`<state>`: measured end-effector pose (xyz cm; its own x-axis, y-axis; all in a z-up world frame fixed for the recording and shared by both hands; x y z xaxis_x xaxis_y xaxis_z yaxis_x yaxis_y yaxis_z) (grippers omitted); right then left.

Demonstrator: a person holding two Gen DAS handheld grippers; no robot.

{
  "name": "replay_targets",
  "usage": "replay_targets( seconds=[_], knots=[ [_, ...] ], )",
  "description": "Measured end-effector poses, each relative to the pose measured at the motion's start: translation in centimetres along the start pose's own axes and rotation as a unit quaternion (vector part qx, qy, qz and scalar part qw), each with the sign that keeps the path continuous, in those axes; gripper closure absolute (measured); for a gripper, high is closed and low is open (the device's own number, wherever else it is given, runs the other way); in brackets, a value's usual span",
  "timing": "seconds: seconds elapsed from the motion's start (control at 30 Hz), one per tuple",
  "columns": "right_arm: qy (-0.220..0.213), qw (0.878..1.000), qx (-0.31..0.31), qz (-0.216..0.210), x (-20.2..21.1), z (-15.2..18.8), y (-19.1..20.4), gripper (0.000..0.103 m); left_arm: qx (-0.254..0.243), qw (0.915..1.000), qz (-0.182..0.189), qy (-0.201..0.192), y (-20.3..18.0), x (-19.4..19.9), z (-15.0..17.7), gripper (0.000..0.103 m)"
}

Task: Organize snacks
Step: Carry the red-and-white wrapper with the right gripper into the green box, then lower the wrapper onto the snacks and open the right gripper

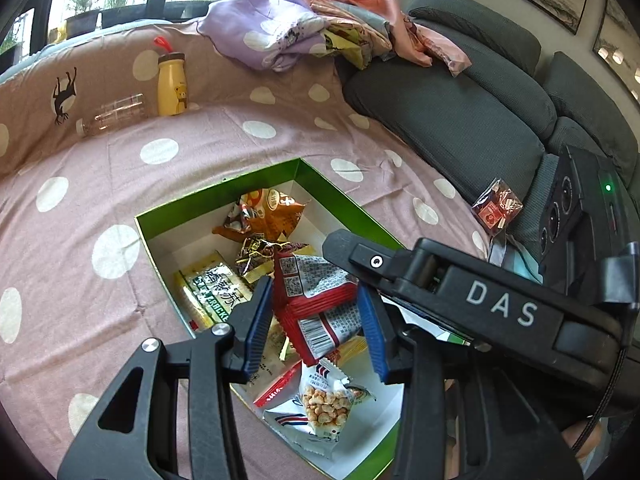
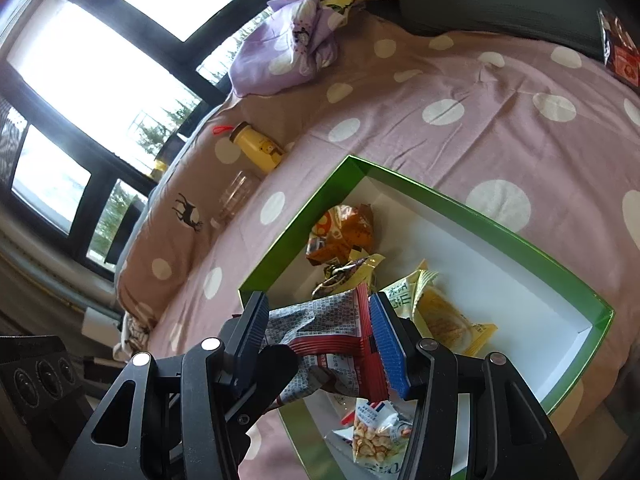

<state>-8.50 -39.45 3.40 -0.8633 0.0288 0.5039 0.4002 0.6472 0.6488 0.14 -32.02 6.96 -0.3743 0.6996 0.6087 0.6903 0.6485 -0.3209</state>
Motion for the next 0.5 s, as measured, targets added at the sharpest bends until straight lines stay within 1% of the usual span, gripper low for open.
replay_targets(
  seconds=[0.17, 0.5],
  knots=[
    [0.001, 1.0, -0.01, 0.019, -0.3, -0.1, -1.2, 0.048, 0.005, 0.9998, 0.013, 0.013, -0.2, -1.2, 0.3, 0.062],
    [0.012, 0.998, -0.021, 0.05, -1.1, -0.1, -2.9, 0.048, 0.011, 0.999, 0.028, 0.032, -0.2, -2.7, 1.0, 0.062]
  ],
)
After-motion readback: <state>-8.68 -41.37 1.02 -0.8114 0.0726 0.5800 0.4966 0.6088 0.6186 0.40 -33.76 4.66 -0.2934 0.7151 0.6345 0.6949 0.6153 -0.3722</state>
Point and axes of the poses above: each gripper's, at about its wrist camera, not at the fingertips, and x roughly against the way its jaws point, y to its left, z to its underside, the point moved 8 cm from there along -x, roughly the way its jaws point, and after that the axes turned 5 degrees about -y, right-handed, at the moved point
